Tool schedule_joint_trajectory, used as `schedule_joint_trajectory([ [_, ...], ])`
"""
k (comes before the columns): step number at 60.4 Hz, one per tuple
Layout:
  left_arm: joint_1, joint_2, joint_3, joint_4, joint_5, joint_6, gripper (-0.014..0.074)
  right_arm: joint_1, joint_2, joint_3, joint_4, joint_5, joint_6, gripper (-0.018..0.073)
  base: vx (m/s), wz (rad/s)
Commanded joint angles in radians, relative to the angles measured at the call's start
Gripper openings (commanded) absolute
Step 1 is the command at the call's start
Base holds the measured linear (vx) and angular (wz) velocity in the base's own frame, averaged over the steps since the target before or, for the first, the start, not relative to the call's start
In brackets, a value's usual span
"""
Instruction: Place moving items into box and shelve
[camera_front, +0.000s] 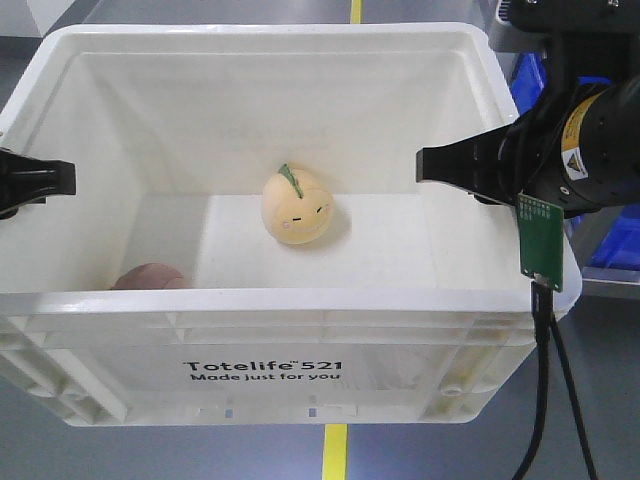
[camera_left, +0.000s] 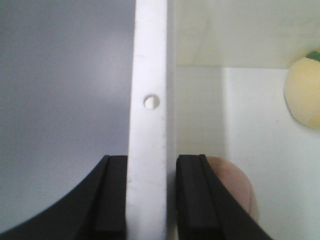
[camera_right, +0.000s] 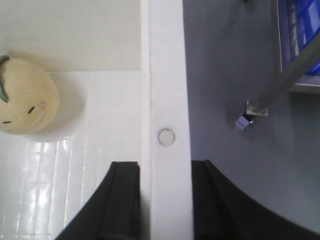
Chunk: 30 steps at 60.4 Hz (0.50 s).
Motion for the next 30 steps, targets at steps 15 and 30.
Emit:
schedule_joint_trajectory([
  [15, -0.005, -0.024, -0.041, 0.100, -0.076, -0.009, 0.0143, -0.002, -0.039, -0.040, -0.127, -0.072, -0.007, 0.0049, 0.51, -0.06],
  [30, -0.005, -0.024, -0.041, 0.100, -0.076, -0.009, 0.0143, -0.002, -0.039, -0.040, -0.127, -0.072, -0.007, 0.0049, 0.50, -0.08],
])
